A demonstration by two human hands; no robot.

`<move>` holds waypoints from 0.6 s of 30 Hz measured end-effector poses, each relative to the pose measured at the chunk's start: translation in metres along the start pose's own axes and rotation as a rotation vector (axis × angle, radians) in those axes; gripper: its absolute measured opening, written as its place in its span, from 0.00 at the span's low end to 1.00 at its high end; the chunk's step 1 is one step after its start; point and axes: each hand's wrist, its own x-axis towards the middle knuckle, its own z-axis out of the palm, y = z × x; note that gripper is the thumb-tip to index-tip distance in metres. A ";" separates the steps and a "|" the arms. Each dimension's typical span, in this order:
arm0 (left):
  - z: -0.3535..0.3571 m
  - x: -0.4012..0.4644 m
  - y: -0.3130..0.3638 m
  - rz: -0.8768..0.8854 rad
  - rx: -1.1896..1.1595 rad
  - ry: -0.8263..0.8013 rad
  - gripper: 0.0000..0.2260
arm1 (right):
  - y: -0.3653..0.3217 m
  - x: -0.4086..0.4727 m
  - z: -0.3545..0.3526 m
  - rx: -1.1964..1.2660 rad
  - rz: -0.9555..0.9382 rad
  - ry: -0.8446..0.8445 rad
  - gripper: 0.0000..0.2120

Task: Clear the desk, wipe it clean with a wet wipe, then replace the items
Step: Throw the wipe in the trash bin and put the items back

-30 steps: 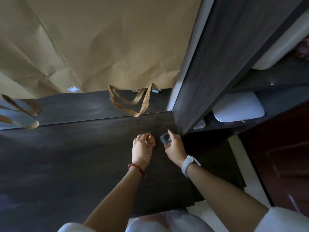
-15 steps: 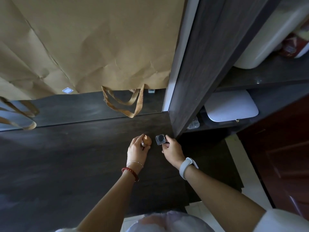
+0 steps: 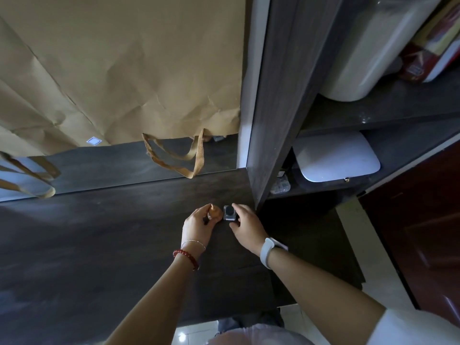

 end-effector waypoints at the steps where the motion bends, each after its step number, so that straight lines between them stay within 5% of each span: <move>1: 0.001 0.001 0.001 0.004 0.003 0.000 0.07 | -0.001 0.003 0.000 -0.055 -0.018 -0.006 0.25; 7: 0.009 0.005 0.004 -0.043 -0.026 0.014 0.09 | -0.001 0.013 -0.001 -0.332 0.001 0.042 0.17; 11: 0.012 0.007 0.008 -0.035 -0.022 0.003 0.08 | 0.005 0.012 -0.001 -0.400 -0.008 0.080 0.26; 15: 0.014 -0.006 0.010 -0.051 -0.014 0.027 0.25 | 0.010 -0.011 -0.009 -0.335 -0.072 0.095 0.27; 18: 0.013 -0.032 0.019 0.033 -0.004 0.198 0.27 | 0.021 -0.039 -0.025 -0.293 -0.174 0.164 0.21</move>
